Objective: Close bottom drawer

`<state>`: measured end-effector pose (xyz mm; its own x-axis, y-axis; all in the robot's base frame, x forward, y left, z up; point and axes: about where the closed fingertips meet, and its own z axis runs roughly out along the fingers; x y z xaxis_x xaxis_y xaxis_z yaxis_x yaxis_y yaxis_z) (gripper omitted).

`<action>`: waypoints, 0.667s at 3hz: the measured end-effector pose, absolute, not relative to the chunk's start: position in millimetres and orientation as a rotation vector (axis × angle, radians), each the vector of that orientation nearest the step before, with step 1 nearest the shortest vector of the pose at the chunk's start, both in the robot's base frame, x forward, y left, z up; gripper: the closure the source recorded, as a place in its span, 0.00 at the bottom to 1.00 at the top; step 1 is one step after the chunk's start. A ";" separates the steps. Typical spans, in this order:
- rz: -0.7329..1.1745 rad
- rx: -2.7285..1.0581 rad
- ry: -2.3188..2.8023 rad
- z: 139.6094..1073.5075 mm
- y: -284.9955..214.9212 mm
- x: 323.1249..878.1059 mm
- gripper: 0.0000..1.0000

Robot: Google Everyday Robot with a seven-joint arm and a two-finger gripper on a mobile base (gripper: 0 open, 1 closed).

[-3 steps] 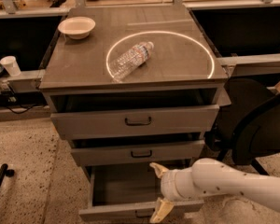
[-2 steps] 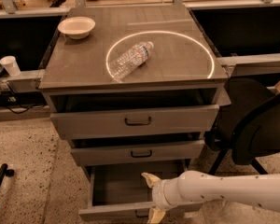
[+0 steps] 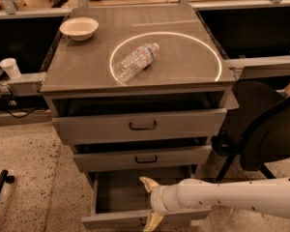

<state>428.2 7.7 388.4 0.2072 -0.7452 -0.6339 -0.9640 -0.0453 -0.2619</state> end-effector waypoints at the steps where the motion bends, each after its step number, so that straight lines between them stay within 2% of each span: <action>1: 0.474 -1.844 1.601 375.6 3.0 427.5 0.00; 2: 0.549 -1.851 1.608 327.8 -10.6 438.1 0.00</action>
Offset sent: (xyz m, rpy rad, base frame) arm 0.0310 -0.0329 -0.1369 0.0704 0.1719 0.0451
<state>438.1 -10.6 327.8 0.1732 -0.7243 -0.6674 -0.9812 -0.0682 -0.1806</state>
